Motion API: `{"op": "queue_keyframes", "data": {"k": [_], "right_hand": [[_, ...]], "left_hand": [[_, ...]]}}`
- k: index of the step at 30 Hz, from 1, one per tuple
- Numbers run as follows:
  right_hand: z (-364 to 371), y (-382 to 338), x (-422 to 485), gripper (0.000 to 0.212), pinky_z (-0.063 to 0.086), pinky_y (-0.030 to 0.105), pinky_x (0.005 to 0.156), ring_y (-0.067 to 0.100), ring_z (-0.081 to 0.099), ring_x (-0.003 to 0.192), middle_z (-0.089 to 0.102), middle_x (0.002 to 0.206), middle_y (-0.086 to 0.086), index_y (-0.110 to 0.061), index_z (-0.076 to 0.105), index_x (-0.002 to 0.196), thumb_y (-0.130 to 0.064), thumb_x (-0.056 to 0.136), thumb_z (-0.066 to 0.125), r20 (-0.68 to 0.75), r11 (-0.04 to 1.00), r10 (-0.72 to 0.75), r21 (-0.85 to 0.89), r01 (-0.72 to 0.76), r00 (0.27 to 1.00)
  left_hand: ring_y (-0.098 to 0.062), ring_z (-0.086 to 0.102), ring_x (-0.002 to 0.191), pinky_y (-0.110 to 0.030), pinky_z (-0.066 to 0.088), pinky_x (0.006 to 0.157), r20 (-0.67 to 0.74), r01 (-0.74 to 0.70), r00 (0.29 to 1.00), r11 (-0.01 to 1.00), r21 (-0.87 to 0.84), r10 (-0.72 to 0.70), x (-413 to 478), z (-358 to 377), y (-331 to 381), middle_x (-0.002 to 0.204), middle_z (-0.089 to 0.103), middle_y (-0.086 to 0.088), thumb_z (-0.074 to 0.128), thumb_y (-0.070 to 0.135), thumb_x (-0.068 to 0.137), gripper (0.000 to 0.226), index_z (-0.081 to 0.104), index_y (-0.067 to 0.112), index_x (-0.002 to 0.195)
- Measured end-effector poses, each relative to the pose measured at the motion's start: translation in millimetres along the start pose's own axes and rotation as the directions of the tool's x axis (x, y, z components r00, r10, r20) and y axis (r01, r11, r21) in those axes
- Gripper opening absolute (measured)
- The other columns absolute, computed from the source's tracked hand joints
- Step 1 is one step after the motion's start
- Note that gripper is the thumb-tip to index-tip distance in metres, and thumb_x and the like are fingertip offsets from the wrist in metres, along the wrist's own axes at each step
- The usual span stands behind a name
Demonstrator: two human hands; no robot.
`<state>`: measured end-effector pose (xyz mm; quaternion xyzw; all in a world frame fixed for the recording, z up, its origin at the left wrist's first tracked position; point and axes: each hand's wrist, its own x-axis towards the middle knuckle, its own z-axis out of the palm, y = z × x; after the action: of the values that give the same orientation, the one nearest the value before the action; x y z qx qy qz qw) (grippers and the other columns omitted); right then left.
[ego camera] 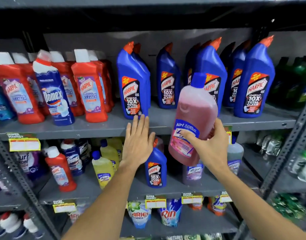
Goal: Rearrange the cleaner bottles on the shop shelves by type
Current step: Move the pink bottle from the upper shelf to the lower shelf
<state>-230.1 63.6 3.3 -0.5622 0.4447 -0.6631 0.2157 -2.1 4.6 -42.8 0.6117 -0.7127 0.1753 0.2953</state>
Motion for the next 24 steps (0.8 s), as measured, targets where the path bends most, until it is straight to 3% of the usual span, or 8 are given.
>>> {"op": "queue_keyframes", "data": {"k": [3, 5, 9, 14, 16, 18, 24], "right_hand": [[-4, 33, -29, 0.06, 0.06, 0.02, 0.069, 0.001, 0.073, 0.086, 0.074, 0.098, -0.022, -0.035, 0.061, 0.108, -0.038, 0.059, 0.095, -0.009, 0.998, 0.053, -0.013, -0.053, 0.999], [0, 58, -49, 0.062, 0.061, 0.022, 0.071, 0.003, 0.074, 0.086, 0.074, 0.098, -0.02, -0.027, 0.062, 0.112, -0.034, 0.06, 0.095, -0.017, 0.994, 0.106, -0.021, -0.106, 0.994], [19, 105, -81, 0.059, 0.06, 0.021, 0.069, -0.002, 0.072, 0.082, 0.073, 0.092, -0.024, -0.03, 0.059, 0.107, -0.037, 0.06, 0.094, -0.028, 0.971, 0.226, -0.076, -0.228, 0.974], [52, 159, -98, 0.062, 0.055, 0.013, 0.067, -0.009, 0.069, 0.081, 0.07, 0.093, -0.023, -0.03, 0.056, 0.112, -0.042, 0.062, 0.091, -0.071, 0.924, 0.333, -0.175, -0.341, 0.94], [66, 176, -99, 0.062, 0.047, 0.002, 0.064, -0.015, 0.065, 0.079, 0.069, 0.094, -0.019, -0.028, 0.054, 0.115, -0.04, 0.065, 0.089, -0.105, 0.918, 0.338, -0.183, -0.352, 0.935], [80, 190, -97, 0.065, 0.038, -0.006, 0.063, -0.009, 0.061, 0.076, 0.069, 0.098, -0.011, -0.025, 0.052, 0.121, -0.037, 0.069, 0.089, -0.153, 0.913, 0.341, -0.18, -0.365, 0.928], [106, 224, -89, 0.072, 0.038, -0.006, 0.073, 0.012, 0.061, 0.095, 0.064, 0.115, -0.003, -0.02, 0.045, 0.134, -0.024, 0.076, 0.086, -0.238, 0.911, 0.355, -0.129, -0.391, 0.904]], "left_hand": [[-0.024, 0.0, 0.154, -0.043, 0.005, 0.125, -0.092, 0.011, 0.996, 1.0, -0.004, -0.011, -40, 20, -12, 0.167, 0.008, -0.008, 0.024, 0.043, 0.104, 0.063, 0.011, 0.013, 0.157], [-0.025, 0.002, 0.154, -0.044, 0.007, 0.125, -0.058, 0.012, 0.998, 1.0, -0.003, -0.012, -69, 41, -20, 0.167, 0.009, -0.01, 0.026, 0.042, 0.103, 0.063, 0.013, 0.011, 0.157], [-0.025, 0.002, 0.154, -0.044, 0.01, 0.124, 0.223, 0.071, 0.973, 0.997, -0.016, -0.066, -123, 86, -34, 0.167, 0.008, -0.009, 0.025, 0.047, 0.102, 0.068, 0.009, 0.01, 0.157], [-0.028, -0.001, 0.154, -0.045, 0.006, 0.125, 0.616, 0.105, 0.782, 0.994, 0.009, -0.089, -158, 136, -59, 0.167, 0.0, -0.011, 0.034, 0.052, 0.1, 0.079, 0.002, 0.008, 0.157], [-0.03, -0.003, 0.154, -0.046, 0.005, 0.124, 0.681, 0.091, 0.727, 0.995, 0.035, -0.09, -165, 151, -70, 0.167, -0.002, -0.012, 0.038, 0.053, 0.098, 0.083, 0.001, 0.007, 0.157], [-0.031, -0.003, 0.154, -0.046, 0.004, 0.124, 0.712, 0.106, 0.693, 0.993, 0.051, -0.111, -169, 164, -80, 0.167, -0.002, -0.013, 0.038, 0.053, 0.099, 0.083, 0.002, 0.006, 0.156], [-0.033, 0.0, 0.153, -0.049, 0.006, 0.123, 0.753, 0.15, 0.643, 0.987, 0.056, -0.14, -176, 197, -96, 0.167, -0.001, -0.014, 0.029, 0.05, 0.102, 0.073, 0.005, 0.008, 0.157]]}}
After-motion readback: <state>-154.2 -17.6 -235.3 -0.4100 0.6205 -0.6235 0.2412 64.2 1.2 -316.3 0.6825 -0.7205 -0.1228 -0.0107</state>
